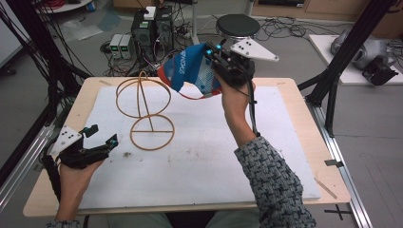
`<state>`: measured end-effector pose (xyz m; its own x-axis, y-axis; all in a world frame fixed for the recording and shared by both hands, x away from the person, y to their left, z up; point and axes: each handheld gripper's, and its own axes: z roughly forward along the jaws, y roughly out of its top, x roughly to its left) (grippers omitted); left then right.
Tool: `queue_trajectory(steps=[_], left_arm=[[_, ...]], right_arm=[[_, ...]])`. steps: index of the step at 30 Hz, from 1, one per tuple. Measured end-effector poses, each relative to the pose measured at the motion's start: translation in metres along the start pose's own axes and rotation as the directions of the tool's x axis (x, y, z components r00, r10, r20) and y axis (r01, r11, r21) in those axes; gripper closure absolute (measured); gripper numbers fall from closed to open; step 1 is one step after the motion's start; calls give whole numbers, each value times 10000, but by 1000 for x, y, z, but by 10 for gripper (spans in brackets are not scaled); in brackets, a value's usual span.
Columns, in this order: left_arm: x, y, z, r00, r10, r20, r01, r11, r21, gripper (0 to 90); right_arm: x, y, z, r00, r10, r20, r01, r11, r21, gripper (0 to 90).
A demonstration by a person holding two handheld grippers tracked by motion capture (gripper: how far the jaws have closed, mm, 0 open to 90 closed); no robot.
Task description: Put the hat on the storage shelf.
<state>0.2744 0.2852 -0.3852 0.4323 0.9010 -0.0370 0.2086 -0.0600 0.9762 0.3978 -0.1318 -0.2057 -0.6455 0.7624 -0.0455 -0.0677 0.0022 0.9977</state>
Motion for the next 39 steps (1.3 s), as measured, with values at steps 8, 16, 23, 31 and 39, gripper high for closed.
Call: queue_trajectory(steps=[8,16,23,31,39], left_arm=[[2,2,-2,10000,-47,-26,47,9999,-112,198],[3,3,-4,10000,-42,-28,42,9999,-144,198],[5,3,-5,9999,-95,-90,94,9998,-150,198],[6,4,-7,9999,-99,-125,96,9997,-221,198],[7,4,-7,9997,-162,-155,158,9996,-240,198]], right_arm=[[17,13,29,9975,421,-576,-435,9988,-227,882],[40,13,51,9923,326,-1195,-325,9995,29,882],[53,3,61,9811,342,-1906,-203,9970,746,878],[81,-11,66,9556,111,-2944,318,9895,1407,878],[100,-22,67,9392,-427,-3406,1091,9780,1780,878]])
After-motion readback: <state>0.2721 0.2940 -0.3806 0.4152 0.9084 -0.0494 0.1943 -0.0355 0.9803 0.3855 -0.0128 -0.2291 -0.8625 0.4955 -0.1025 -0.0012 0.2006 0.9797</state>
